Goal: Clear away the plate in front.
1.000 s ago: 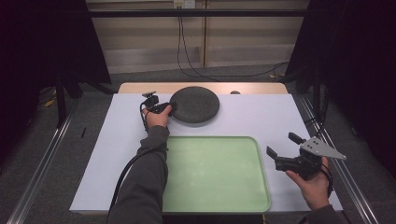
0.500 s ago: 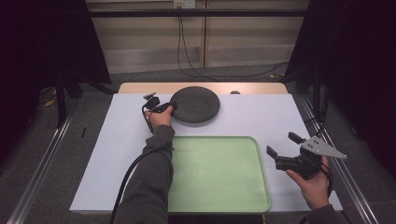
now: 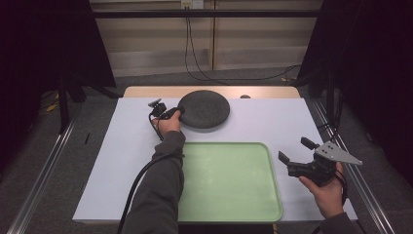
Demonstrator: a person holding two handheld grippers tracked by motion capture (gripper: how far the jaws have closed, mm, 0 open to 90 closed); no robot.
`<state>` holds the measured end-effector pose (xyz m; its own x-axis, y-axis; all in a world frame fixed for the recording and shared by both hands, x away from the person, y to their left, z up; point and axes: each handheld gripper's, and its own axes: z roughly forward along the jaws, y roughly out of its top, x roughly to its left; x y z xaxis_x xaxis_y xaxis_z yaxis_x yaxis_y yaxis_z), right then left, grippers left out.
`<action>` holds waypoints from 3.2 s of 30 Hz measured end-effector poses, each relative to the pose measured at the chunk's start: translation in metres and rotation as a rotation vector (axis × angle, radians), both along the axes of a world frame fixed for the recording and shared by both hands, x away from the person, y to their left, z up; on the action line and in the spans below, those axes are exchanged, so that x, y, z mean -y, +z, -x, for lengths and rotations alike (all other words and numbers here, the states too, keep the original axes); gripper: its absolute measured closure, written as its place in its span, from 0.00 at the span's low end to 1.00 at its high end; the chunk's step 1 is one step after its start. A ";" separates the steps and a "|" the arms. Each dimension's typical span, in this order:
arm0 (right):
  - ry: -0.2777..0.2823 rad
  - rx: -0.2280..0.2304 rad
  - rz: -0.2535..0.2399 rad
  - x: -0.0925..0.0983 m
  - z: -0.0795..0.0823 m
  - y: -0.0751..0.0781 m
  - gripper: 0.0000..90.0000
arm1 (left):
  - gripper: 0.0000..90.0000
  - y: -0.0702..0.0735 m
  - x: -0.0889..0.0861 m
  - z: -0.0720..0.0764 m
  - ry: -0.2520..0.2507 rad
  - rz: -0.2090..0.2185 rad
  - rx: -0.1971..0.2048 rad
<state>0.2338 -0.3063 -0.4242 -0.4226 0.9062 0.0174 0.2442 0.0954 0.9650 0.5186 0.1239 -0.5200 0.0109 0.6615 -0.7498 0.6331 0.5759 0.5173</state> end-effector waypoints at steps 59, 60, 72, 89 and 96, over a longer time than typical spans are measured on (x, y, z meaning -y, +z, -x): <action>-0.005 0.028 0.000 0.001 0.004 0.004 0.02 | 0.95 0.092 0.001 0.007 -0.303 0.071 0.117; -0.008 0.032 -0.003 0.001 0.004 0.003 0.02 | 0.95 0.094 -0.001 0.008 -0.323 0.059 0.119; -0.002 0.042 0.005 0.000 0.004 0.005 0.02 | 0.95 0.111 -0.010 0.024 -0.427 0.116 0.108; 0.018 0.045 0.023 -0.004 0.003 0.004 0.02 | 0.95 0.114 -0.028 0.049 -0.537 0.107 0.101; 0.021 0.048 0.027 -0.005 0.002 0.003 0.03 | 0.95 0.117 -0.030 0.060 -0.584 0.097 0.100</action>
<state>0.2314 -0.3012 -0.4207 -0.4416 0.8968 -0.0274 0.1951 0.1258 0.9727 0.4582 0.1541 -0.4028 0.4260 0.4532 -0.7830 0.8098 0.1949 0.5534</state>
